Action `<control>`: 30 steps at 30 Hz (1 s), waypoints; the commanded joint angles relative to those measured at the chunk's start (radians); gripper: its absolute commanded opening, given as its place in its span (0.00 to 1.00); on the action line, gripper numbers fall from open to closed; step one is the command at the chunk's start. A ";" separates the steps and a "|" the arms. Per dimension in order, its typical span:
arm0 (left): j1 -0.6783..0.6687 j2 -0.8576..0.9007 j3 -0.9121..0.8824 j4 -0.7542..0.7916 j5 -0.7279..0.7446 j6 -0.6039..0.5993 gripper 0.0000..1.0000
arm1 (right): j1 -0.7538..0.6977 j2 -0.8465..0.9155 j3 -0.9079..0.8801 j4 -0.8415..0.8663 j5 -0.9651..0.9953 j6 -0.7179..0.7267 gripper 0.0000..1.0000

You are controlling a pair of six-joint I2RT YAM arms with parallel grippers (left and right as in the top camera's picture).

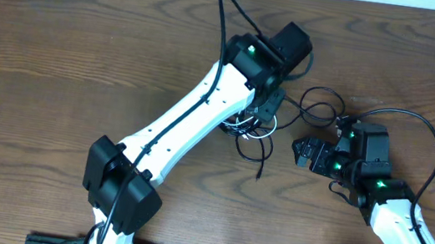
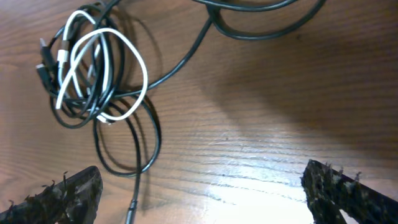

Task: Untangle cables

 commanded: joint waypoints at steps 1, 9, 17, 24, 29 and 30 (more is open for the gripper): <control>0.002 -0.005 -0.171 0.095 0.056 0.048 0.66 | 0.007 0.027 0.002 0.005 0.049 0.011 0.99; 0.002 -0.004 -0.372 0.357 0.113 0.047 0.67 | 0.007 0.089 0.002 0.029 0.080 0.034 0.99; 0.002 -0.004 -0.466 0.476 0.116 0.024 0.58 | 0.008 0.122 0.002 0.058 0.080 0.084 0.99; -0.001 -0.004 -0.466 0.476 0.120 0.005 0.08 | 0.008 0.122 0.002 0.070 0.087 0.130 0.99; -0.002 -0.006 -0.465 0.466 0.119 0.120 0.07 | 0.008 0.133 0.002 0.070 0.099 0.131 0.99; -0.002 -0.012 -0.465 0.456 0.119 0.160 0.07 | 0.008 0.136 0.002 0.070 0.099 0.131 0.99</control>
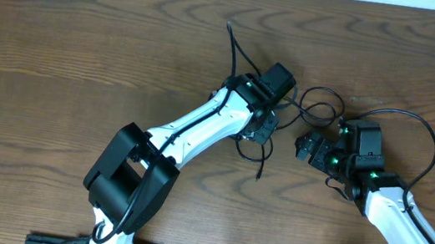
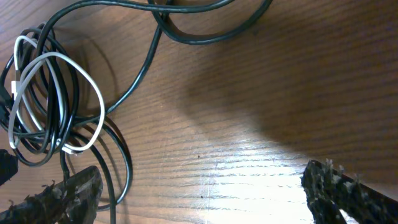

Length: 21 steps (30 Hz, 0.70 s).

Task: Untangle cables

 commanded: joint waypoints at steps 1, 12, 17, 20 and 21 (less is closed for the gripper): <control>-0.002 -0.019 0.002 -0.030 -0.002 0.144 0.07 | 0.007 0.024 0.002 0.003 0.018 0.019 0.99; -0.002 -0.312 0.035 -0.070 -0.009 0.162 0.07 | 0.007 0.056 0.002 0.018 0.018 0.048 0.99; -0.002 -0.417 0.035 -0.053 -0.009 0.146 0.47 | 0.007 0.056 0.002 0.027 0.026 0.048 0.99; -0.002 -0.417 0.030 -0.064 -0.009 0.146 0.50 | 0.007 0.056 0.002 0.034 0.061 0.048 0.99; -0.002 -0.411 0.024 -0.065 -0.008 0.146 0.52 | 0.007 0.056 0.002 0.036 0.069 0.049 0.99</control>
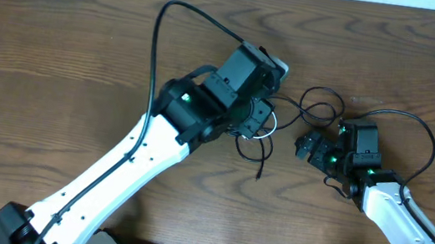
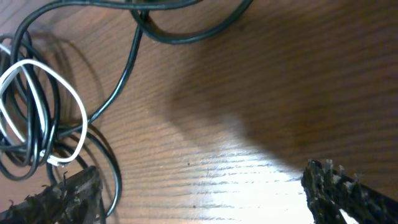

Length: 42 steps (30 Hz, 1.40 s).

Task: Untangle cables
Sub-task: 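Move the right gripper leftward toward the left gripper over the cables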

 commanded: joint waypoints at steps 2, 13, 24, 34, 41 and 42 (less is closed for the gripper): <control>-0.002 0.049 -0.018 -0.013 -0.008 0.000 0.52 | 0.007 0.006 0.002 0.022 0.053 0.014 0.99; -0.002 0.235 -0.034 -0.004 0.024 -0.003 0.66 | 0.007 0.027 0.002 0.132 0.086 0.014 0.01; -0.002 0.414 -0.034 0.101 0.024 -0.003 0.68 | 0.027 0.229 0.002 0.358 0.073 0.014 0.33; -0.002 0.521 -0.034 0.129 0.024 -0.003 0.08 | 0.066 0.357 0.002 0.481 0.071 0.006 0.53; -0.002 0.472 -0.033 0.079 0.024 -0.003 0.07 | 0.065 0.359 0.002 0.478 0.067 0.006 0.63; -0.002 0.454 -0.033 0.065 0.024 -0.003 0.07 | 0.065 0.359 0.002 0.478 0.065 0.006 0.63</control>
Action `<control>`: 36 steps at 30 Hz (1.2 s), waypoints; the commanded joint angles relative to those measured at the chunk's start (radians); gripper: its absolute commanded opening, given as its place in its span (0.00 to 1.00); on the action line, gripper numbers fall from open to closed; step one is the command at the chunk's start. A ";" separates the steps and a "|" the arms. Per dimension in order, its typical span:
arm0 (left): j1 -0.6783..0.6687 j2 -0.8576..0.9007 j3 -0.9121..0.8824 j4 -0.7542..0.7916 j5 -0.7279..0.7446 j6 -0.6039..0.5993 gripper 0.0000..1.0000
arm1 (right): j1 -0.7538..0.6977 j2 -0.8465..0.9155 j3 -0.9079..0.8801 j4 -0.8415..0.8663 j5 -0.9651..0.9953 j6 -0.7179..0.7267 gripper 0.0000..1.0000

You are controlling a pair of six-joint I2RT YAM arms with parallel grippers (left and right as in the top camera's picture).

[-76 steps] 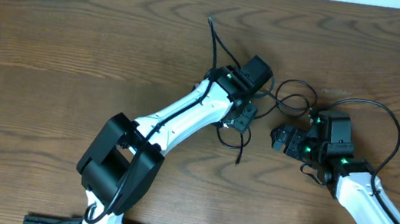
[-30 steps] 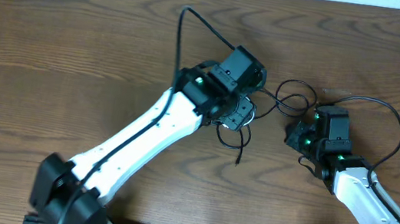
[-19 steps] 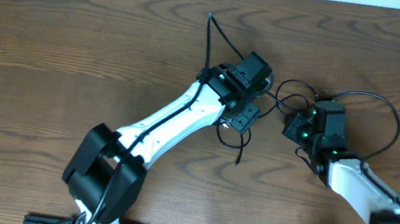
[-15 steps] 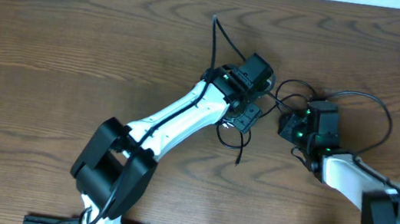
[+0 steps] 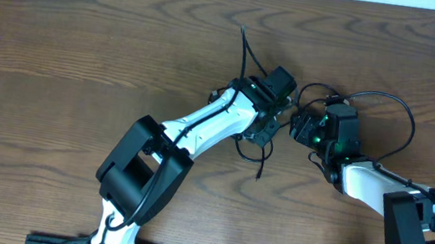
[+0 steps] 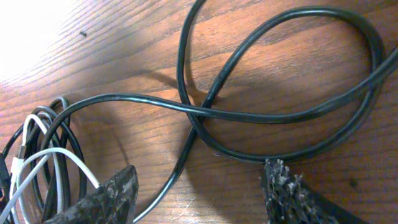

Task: Untangle cables

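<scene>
A tangle (image 5: 252, 138) of black and white cables lies at mid-table, one free black end trailing toward the front. My left gripper (image 5: 265, 127) sits right on this tangle, its fingers hidden under the wrist. Just right of it, my right gripper (image 5: 300, 127) stands open and low over the wood. In the right wrist view the gripper (image 6: 199, 190) straddles one black strand below a crossing of black loops (image 6: 200, 114). The white cable (image 6: 59, 150) coils at its left finger (image 6: 102, 199).
The brown wooden table (image 5: 83, 54) carries nothing else. A long black loop (image 5: 409, 122) arcs from the tangle round behind my right wrist. Both arms meet close together at mid-table.
My left arm, then raised high toward the camera, is now down low on the tangle. My right gripper has moved up and left to the crossed black loops, and its fingers stand closer together.
At first my left arm was over the tangle and my right gripper stood open to its right. The left arm was then lower on the tangle, then raised high. It is down again, and the right gripper has closed in on the black loops.
</scene>
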 commanded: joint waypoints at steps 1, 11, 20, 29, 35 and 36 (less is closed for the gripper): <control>-0.001 -0.080 -0.003 -0.041 -0.002 0.002 0.07 | 0.004 0.050 -0.026 -0.034 0.005 0.004 0.63; -0.001 -0.270 -0.003 -0.056 -0.002 0.002 0.08 | 0.005 0.050 -0.026 -0.035 -0.018 0.004 0.69; -0.001 -0.211 -0.004 -0.057 -0.019 0.003 0.63 | 0.005 0.050 -0.026 -0.035 -0.017 0.004 0.73; -0.001 -0.126 -0.004 -0.025 -0.073 0.002 0.64 | 0.005 0.050 -0.026 -0.035 -0.017 0.004 0.74; -0.002 -0.069 -0.004 0.001 -0.073 0.002 0.64 | 0.004 0.050 -0.026 -0.035 -0.017 0.004 0.75; -0.001 -0.060 -0.004 0.004 -0.073 0.002 0.64 | 0.004 0.050 -0.026 -0.035 -0.017 0.004 0.76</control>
